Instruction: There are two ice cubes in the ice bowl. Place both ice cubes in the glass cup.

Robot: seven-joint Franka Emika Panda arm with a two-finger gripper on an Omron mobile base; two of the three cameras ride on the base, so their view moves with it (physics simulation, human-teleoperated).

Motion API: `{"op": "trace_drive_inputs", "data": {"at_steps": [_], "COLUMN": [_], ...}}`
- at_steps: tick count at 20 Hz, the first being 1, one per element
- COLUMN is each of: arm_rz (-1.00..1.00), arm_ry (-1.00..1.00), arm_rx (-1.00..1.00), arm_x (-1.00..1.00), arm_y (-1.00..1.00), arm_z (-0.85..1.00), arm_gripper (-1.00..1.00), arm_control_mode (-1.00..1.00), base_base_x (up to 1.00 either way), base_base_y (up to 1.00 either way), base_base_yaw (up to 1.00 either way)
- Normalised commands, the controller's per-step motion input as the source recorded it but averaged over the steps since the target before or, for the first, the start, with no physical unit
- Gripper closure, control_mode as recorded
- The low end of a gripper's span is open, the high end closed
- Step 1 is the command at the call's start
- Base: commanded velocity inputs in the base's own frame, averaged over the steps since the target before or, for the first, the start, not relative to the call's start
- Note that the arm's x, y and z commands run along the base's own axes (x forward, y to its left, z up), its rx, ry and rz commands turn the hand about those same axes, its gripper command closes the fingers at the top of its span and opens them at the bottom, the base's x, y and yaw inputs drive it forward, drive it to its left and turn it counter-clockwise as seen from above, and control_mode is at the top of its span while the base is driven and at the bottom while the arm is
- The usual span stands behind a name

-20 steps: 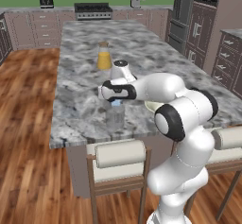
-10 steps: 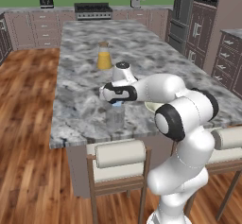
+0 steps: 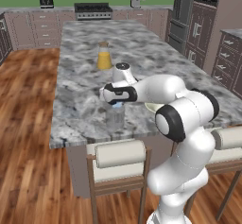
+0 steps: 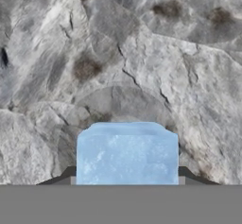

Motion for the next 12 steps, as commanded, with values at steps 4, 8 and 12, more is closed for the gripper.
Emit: {"op": "trace_drive_inputs", "data": {"at_steps": [4,8,12], "arm_rz": [0.00,0.00,0.00], "arm_ry": [0.00,0.00,0.00], "arm_rx": [0.00,0.00,0.00], "arm_x": [0.00,0.04,0.05], "arm_y": [0.00,0.00,0.00], "arm_z": [-0.02,-0.09,-0.13], "arm_gripper": [1.00,1.00,1.00], "arm_control_mode": [-1.00,-1.00,-1.00], "base_base_x": [0.00,0.00,0.00], "base_base_y": [0.00,0.00,0.00], "base_base_yaw": [0.00,0.00,0.00]}}
